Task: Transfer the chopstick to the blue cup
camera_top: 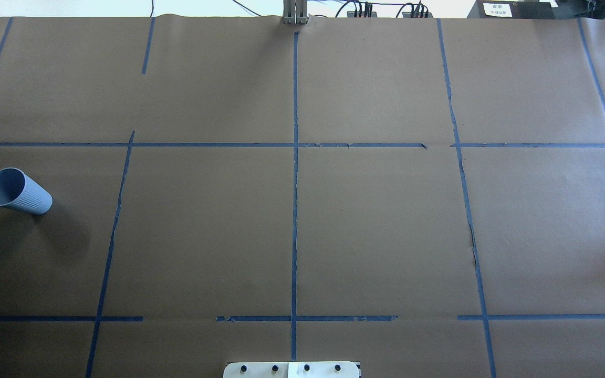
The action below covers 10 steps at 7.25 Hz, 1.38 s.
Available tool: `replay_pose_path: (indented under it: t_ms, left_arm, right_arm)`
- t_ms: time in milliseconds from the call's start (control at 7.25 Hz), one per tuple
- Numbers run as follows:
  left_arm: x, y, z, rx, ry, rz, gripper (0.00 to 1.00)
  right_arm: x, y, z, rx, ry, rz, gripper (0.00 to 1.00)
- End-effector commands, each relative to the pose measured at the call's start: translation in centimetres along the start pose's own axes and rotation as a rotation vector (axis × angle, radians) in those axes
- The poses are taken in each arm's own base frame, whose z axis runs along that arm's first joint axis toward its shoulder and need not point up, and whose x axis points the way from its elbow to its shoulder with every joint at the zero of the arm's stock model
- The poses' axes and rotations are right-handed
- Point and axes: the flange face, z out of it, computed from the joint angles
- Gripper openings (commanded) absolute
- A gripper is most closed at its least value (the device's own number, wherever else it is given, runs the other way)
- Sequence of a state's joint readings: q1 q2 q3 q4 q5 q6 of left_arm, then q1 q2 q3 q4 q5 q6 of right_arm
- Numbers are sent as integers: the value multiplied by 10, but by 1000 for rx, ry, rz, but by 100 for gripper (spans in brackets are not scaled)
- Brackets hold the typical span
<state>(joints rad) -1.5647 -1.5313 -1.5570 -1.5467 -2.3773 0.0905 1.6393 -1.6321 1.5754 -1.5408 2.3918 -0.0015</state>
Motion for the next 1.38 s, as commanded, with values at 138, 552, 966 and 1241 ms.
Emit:
replay_pose_path:
  t_ms: [138, 552, 966, 1241]
  left_arm:
    - [4, 1, -4, 9, 4, -2, 100]
    - [79, -10, -53, 110, 5, -6, 100]
    - [188, -18, -10, 84, 52, -101, 100]
    - [232, -11, 35, 88, 94, -147, 100]
  right_arm:
    - [-2, -1, -1, 0, -1, 0, 100]
    - [-2, -1, -1, 2, -3, -2, 100]
    - [-5, -2, -4, 7, -4, -7, 100]
    - [-7, -3, -5, 10, -4, -11, 100]
